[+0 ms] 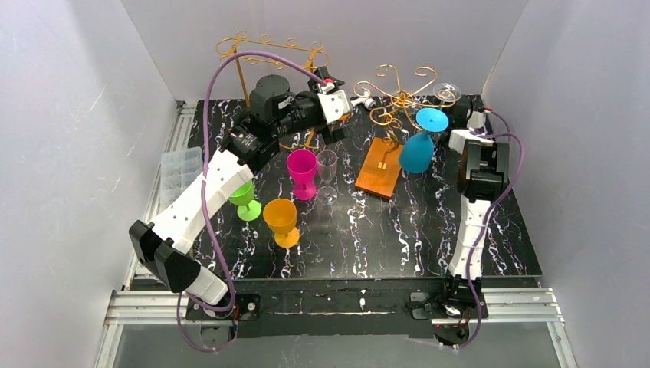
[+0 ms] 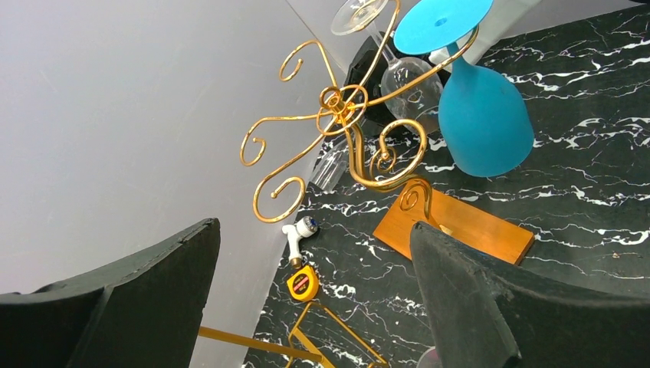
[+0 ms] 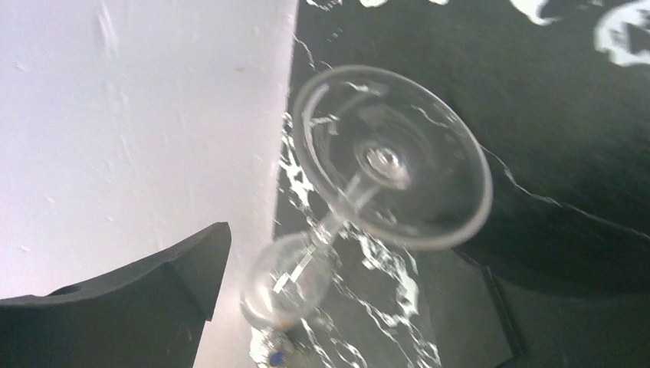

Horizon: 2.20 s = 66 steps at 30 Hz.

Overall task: Place the wine glass upside down on the wine glass rack
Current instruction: Pick up the wine glass at the center of the board.

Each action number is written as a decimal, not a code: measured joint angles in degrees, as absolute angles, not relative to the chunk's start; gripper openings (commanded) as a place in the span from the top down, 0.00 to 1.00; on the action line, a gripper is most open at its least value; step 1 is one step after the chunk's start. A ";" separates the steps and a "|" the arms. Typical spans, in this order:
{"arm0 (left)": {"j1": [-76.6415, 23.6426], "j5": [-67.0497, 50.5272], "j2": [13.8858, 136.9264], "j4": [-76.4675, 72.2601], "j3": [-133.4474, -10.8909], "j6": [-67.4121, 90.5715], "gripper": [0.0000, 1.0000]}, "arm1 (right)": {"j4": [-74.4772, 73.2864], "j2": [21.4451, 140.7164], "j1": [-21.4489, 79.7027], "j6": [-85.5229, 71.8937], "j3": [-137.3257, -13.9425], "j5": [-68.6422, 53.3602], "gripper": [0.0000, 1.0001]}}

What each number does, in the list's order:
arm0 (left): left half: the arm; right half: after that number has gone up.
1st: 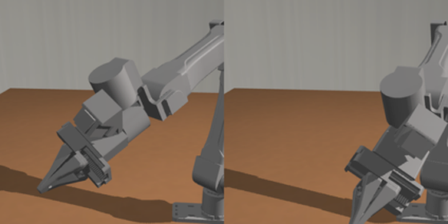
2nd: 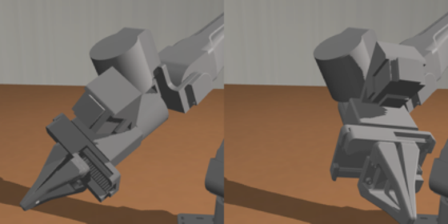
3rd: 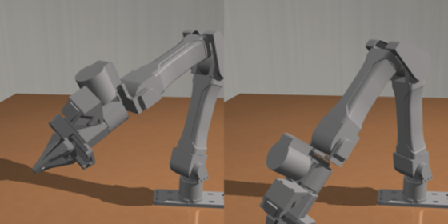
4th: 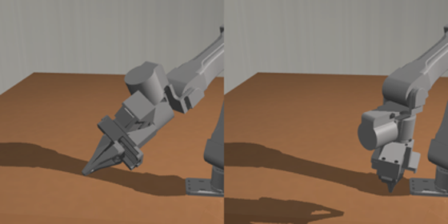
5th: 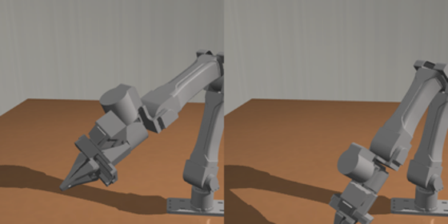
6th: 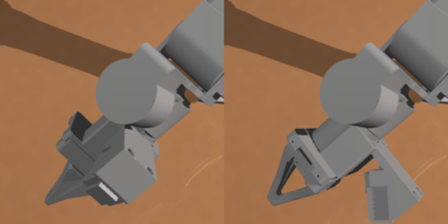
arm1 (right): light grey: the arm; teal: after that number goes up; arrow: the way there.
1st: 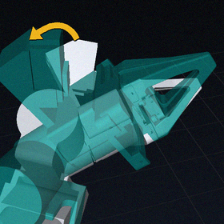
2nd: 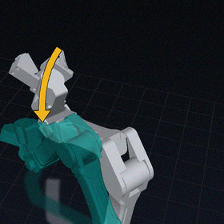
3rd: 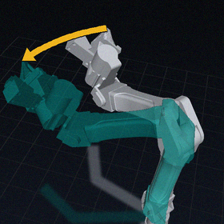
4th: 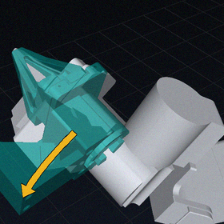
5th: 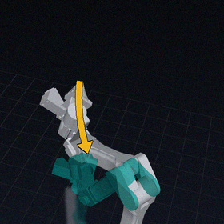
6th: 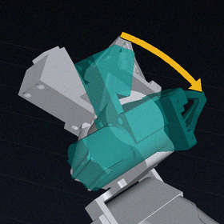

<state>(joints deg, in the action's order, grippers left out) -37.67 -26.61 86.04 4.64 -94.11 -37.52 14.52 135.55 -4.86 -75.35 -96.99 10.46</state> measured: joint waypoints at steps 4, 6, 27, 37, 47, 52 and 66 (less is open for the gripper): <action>-37.19 -26.76 86.04 4.64 -94.11 -37.50 0.07 | 19.46 139.46 -5.13 -79.29 -100.03 10.66 0.02; -37.12 -26.81 86.04 4.67 -94.13 -37.50 0.07 | 21.21 140.66 -5.19 -80.58 -100.79 10.70 0.06; -36.86 -26.39 86.91 5.67 -95.85 -38.13 0.07 | 40.93 142.02 -6.13 -87.31 -89.86 11.05 0.79; -36.86 -26.41 86.91 6.09 -95.85 -38.15 0.07 | 43.53 140.38 -6.44 -86.06 -86.21 11.38 0.99; -36.86 -26.65 86.85 6.11 -95.85 -37.91 0.07 | 44.14 123.63 -6.74 -78.70 -65.28 16.19 0.99; -36.86 -27.05 86.43 6.33 -95.85 -37.91 0.07 | 45.39 113.01 -6.76 -75.77 -52.69 19.38 0.99; -36.86 -25.41 83.79 6.63 -94.43 -37.63 0.08 | 34.87 81.56 -6.81 -62.61 -35.35 23.22 0.99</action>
<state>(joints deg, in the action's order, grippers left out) -36.86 -25.41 83.79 6.63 -94.43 -37.63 34.87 81.56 -6.81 -62.61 -35.35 23.22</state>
